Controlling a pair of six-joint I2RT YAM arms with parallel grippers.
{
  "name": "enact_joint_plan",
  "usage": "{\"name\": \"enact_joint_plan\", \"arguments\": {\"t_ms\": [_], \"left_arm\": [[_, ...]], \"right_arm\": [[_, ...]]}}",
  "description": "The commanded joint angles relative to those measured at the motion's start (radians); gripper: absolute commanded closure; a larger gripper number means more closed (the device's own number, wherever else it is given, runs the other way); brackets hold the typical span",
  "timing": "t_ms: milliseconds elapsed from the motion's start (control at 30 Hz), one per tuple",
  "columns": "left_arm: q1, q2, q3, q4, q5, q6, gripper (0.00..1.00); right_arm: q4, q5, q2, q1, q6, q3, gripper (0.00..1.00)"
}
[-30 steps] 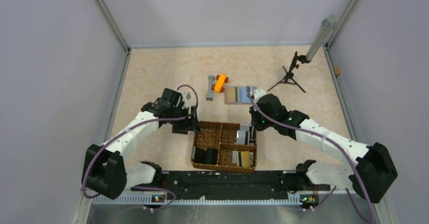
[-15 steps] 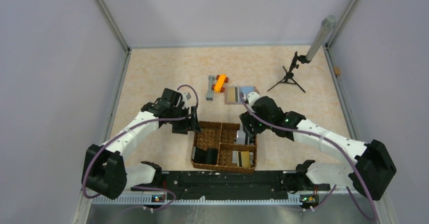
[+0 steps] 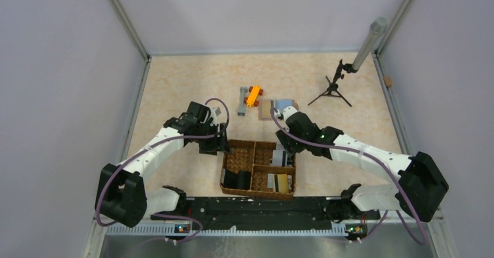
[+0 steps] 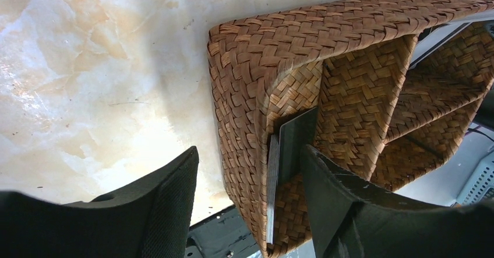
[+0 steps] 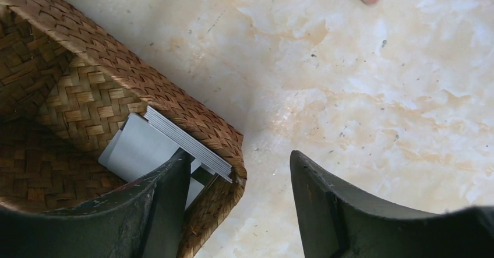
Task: Put the credit cards into the card holder
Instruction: Pick up the credit card from the storage box.
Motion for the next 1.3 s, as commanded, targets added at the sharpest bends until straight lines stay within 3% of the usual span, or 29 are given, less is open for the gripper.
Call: {"name": "enact_joint_plan", "arguments": {"t_ms": [0,367,700,967,1267], "left_arm": [[0.004,0.005,-0.004,0.02,0.013,0.015,0.35],[0.004,0.017,-0.008,0.025,0.021,0.017,0.36],[0.004,0.014,-0.013,0.025,0.024,0.018,0.36],[0.005,0.011,-0.001,0.015,0.023,0.021,0.36],[0.004,0.003,0.008,0.007,0.018,0.025,0.36]], "right_arm": [[0.006,0.077,-0.011,0.011,0.012,0.06,0.39],[0.013,0.042,-0.06,0.014,-0.003,0.069,0.52],[0.004,0.009,-0.076,0.02,-0.01,0.085,0.79],[-0.03,-0.005,-0.094,0.021,-0.033,0.124,0.93],[-0.03,-0.135,-0.115,0.021,-0.075,0.148,1.0]]}}
